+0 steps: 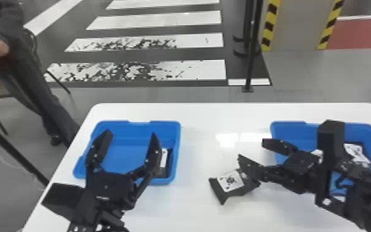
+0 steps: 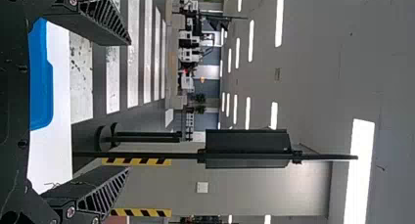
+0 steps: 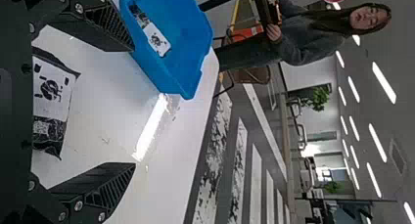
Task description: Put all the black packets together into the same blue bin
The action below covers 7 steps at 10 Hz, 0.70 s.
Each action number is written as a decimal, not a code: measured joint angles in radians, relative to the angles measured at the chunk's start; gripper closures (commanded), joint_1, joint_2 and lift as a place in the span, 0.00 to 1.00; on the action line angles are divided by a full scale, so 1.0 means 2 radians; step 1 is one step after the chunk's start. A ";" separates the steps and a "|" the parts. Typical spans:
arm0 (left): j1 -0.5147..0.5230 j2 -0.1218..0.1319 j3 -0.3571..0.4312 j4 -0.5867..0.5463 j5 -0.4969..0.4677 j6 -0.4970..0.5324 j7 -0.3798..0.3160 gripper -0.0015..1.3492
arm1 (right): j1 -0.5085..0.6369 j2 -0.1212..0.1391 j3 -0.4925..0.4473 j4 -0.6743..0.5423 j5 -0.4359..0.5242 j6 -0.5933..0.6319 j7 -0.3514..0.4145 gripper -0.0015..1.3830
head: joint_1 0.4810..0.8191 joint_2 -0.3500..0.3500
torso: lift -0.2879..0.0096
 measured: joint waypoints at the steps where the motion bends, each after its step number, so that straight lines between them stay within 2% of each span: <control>1: 0.000 0.000 0.000 0.000 0.000 0.000 0.000 0.10 | -0.025 -0.003 0.021 0.031 0.003 0.008 0.012 0.14 | 0.63 0.73 | 0.60; 4: -0.002 0.000 -0.002 0.000 0.000 0.003 0.000 0.10 | -0.100 -0.009 0.081 0.116 0.012 0.049 0.050 0.14 | 0.63 0.78 | 0.60; 7: -0.003 0.000 -0.003 0.000 -0.001 0.006 0.000 0.10 | -0.154 -0.009 0.119 0.163 0.030 0.092 0.071 0.14 | 0.63 0.78 | 0.60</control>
